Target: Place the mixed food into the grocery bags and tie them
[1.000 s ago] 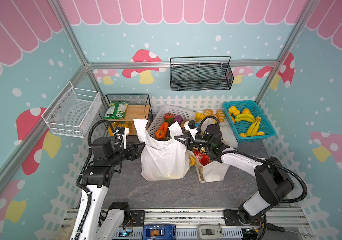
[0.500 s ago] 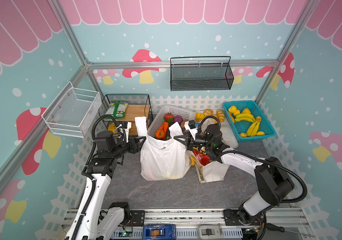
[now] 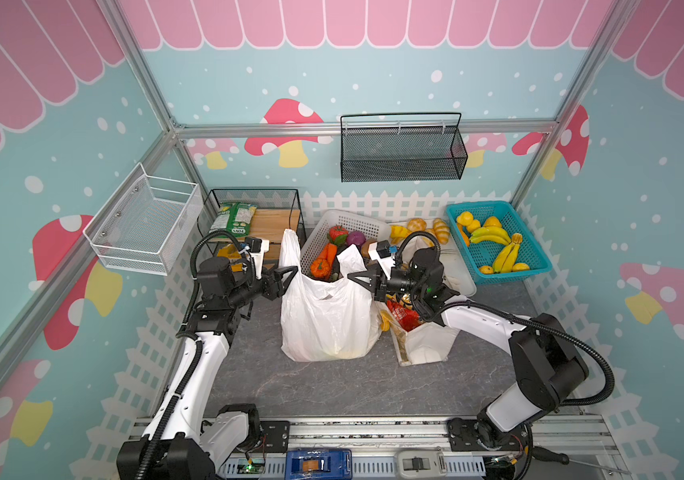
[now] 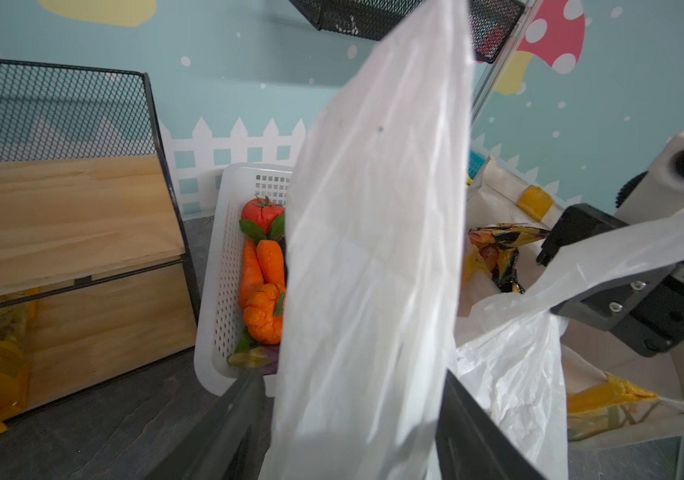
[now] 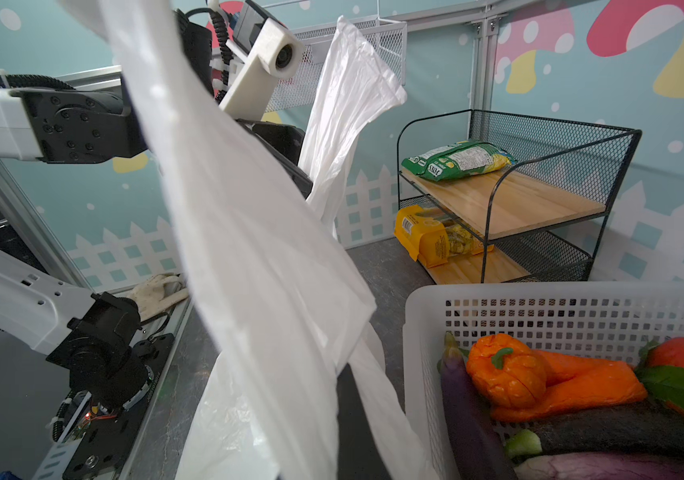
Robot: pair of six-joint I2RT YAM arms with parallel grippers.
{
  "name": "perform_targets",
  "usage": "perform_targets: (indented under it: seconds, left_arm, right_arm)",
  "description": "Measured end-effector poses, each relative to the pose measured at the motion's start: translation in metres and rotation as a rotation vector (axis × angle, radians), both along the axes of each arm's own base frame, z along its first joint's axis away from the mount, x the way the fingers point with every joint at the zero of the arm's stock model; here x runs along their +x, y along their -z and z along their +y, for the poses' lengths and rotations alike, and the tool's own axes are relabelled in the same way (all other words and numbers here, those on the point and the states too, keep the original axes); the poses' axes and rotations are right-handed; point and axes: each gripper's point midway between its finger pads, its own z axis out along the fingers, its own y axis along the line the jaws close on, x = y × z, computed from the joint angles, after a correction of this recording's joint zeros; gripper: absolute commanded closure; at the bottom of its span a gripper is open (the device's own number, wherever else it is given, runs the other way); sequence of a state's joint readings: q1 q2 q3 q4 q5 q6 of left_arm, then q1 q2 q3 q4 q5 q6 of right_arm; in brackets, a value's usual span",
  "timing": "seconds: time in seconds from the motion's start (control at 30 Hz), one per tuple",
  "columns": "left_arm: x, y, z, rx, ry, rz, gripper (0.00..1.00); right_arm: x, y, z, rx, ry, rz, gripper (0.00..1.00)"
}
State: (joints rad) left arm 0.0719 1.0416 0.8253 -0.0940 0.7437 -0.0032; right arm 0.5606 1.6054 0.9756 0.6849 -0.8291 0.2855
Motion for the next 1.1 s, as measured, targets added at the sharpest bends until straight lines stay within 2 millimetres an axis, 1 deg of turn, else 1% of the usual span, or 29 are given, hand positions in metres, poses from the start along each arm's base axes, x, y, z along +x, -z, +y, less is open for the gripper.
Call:
perform_targets:
  seconds: [0.1,0.17,0.3,0.37,0.43,0.6,0.67,0.73,0.8,0.87,0.93,1.1]
  left_arm:
    - [-0.004,0.003,-0.004,-0.003,0.031,-0.007,0.55]
    - [-0.007,0.006,-0.008,0.006,0.049,-0.007,0.63]
    - [-0.016,0.005,-0.02,0.03,0.106,-0.029,0.82]
    - [-0.023,0.005,-0.029,0.045,0.146,-0.036,0.93]
    - [-0.03,0.006,-0.037,0.067,0.185,-0.043,1.0]
    - [-0.059,0.004,-0.061,0.141,0.308,-0.088,1.0]
    - [-0.075,0.003,-0.074,0.185,0.375,-0.121,1.0]
    - [-0.088,0.004,-0.083,0.231,0.429,-0.139,1.0]
    - [-0.097,0.004,-0.091,0.286,0.472,-0.148,1.0]
    - [-0.101,0.003,-0.098,0.353,0.507,-0.149,1.0]
    - [-0.099,0.004,-0.103,0.417,0.532,-0.147,1.0]
    - [-0.089,0.019,-0.11,0.57,0.574,-0.098,1.0]
  right_arm:
    - [0.001,0.0,0.0,-0.002,0.002,0.007,1.0]
    - [0.001,-0.001,0.0,0.002,0.002,0.016,1.0]
    - [0.001,-0.005,0.001,0.012,0.002,0.041,1.0]
    - [0.002,-0.005,0.001,0.016,0.002,0.057,1.0]
    - [0.002,-0.004,0.001,0.009,0.003,0.074,1.0]
    - [0.009,-0.003,0.002,-0.037,0.023,0.119,1.0]
    - [0.012,-0.005,0.003,-0.054,0.032,0.129,1.0]
    - [0.012,-0.008,0.004,-0.063,0.031,0.133,1.0]
    - [0.011,-0.008,0.004,-0.071,0.019,0.135,1.0]
    - [0.006,-0.006,0.005,-0.081,-0.005,0.131,1.0]
    - [0.002,-0.004,0.005,-0.089,-0.033,0.116,1.0]
    - [-0.006,0.003,0.005,-0.122,-0.079,0.066,1.0]
